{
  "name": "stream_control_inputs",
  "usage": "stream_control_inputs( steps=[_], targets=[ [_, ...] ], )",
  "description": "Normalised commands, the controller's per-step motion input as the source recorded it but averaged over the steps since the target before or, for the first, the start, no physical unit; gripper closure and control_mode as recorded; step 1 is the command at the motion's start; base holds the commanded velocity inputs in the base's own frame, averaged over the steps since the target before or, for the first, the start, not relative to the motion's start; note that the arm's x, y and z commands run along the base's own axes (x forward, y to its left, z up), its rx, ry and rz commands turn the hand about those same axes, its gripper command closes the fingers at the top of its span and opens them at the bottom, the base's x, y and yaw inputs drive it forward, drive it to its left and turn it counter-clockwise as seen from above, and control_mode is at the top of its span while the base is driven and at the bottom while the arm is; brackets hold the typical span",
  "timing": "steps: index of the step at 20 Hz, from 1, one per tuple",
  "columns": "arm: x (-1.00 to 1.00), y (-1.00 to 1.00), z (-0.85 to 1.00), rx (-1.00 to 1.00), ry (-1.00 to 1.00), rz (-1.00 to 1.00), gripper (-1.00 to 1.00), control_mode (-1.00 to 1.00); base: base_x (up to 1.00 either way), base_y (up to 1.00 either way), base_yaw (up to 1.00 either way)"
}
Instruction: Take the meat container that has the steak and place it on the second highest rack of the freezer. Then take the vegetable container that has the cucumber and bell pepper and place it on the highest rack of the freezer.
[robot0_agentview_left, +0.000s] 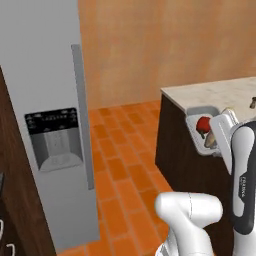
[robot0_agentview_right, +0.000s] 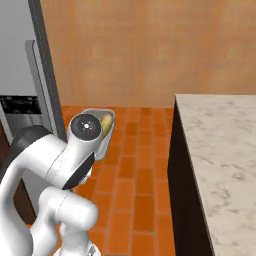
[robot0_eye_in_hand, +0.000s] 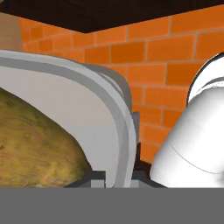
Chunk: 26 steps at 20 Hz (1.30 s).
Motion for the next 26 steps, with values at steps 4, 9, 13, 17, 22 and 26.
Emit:
stream_control_inputs(
  steps=[4,9,13,17,22,26],
  targets=[
    [0.0,0.0,0.0,0.0,0.0,0.0,1.0,1.0,1.0,-0.13,-0.12],
    [0.0,0.0,0.0,0.0,0.0,0.0,1.0,1.0,1.0,-0.4,-0.01],
    [0.0,0.0,0.0,0.0,0.0,0.0,1.0,1.0,1.0,-0.35,0.0],
    [0.0,0.0,0.0,0.0,0.0,0.0,1.0,1.0,1.0,-0.17,0.03],
    [0.0,0.0,0.0,0.0,0.0,0.0,1.0,1.0,1.0,-0.2,0.09],
    [0.0,0.0,0.0,0.0,0.0,0.0,1.0,1.0,1.0,-0.21,0.16]
  ],
)
